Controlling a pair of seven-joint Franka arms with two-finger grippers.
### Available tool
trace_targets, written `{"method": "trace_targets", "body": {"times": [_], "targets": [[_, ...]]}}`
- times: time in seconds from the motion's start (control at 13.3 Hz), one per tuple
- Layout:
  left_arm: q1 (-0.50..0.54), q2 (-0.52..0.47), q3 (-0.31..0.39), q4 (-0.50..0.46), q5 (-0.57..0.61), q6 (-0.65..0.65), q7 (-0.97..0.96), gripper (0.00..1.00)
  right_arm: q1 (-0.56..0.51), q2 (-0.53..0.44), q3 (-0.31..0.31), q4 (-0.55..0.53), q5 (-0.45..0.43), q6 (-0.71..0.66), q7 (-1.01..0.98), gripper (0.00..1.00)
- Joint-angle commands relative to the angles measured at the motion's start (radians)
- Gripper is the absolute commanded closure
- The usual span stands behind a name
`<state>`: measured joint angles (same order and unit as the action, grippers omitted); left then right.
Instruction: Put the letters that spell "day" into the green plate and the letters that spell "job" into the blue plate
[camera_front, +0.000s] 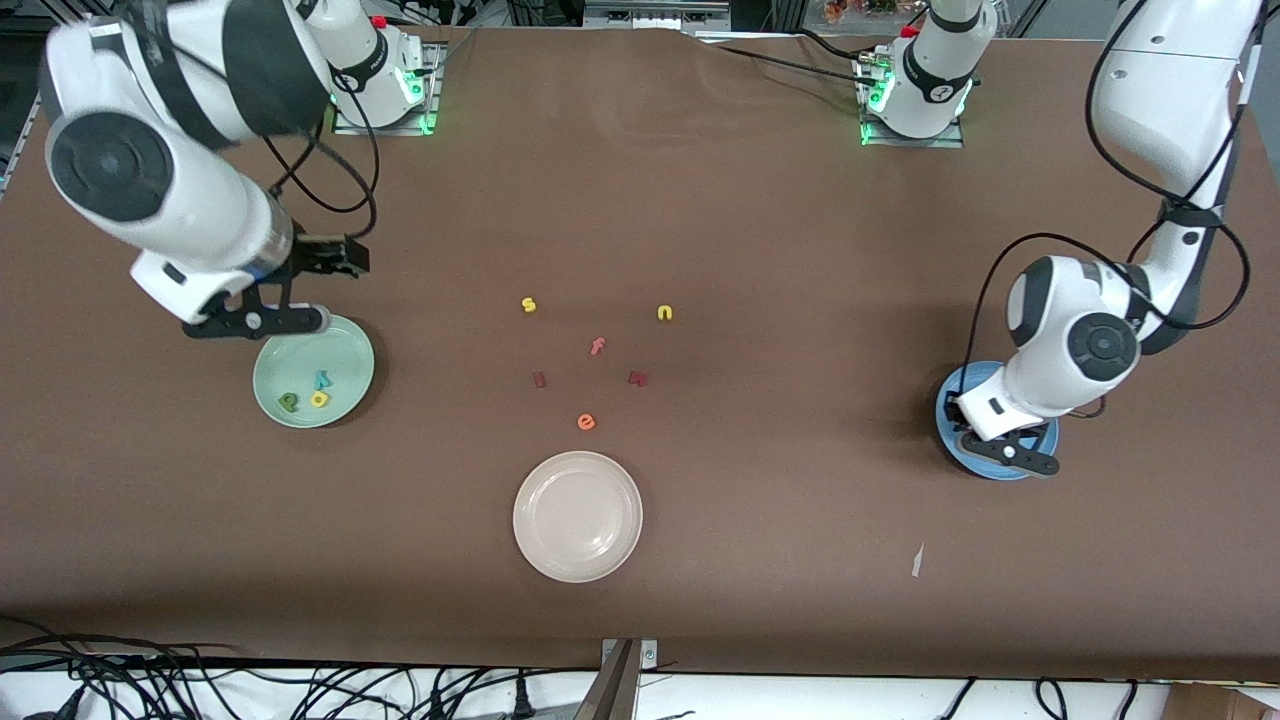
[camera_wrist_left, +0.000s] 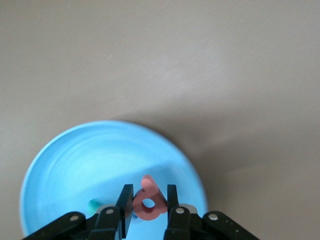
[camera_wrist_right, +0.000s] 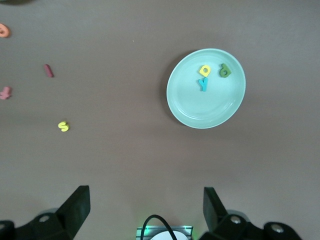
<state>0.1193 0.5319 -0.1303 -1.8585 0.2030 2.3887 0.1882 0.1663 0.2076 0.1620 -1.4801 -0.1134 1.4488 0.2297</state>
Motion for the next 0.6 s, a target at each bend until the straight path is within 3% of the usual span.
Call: {"method": "trace_targets", "body": {"times": [0.0,0.08,0.15,0.38,0.53], "targets": [[0.017,-0.069,0.003,-0.076,0.035,-0.011,0.033,0.75,-0.02,-0.086,-0.002,-0.031,0.017,-0.028,-0.012,0.0],[0.022,-0.066,0.004,-0.076,0.033,-0.011,0.033,0.1,-0.027,-0.106,-0.005,-0.043,0.024,-0.03,-0.015,0.0],[0.022,-0.069,0.004,-0.08,0.033,-0.011,0.031,0.0,-0.04,-0.115,-0.009,-0.046,0.058,-0.037,-0.018,0.0],[0.022,-0.086,0.004,-0.137,0.035,-0.01,0.022,0.0,-0.109,-0.138,-0.013,-0.049,0.15,-0.031,-0.052,0.0],[0.032,-0.104,0.004,-0.177,0.035,-0.01,0.02,0.0,-0.105,-0.166,-0.022,-0.063,0.118,-0.013,-0.085,0.0]]}}
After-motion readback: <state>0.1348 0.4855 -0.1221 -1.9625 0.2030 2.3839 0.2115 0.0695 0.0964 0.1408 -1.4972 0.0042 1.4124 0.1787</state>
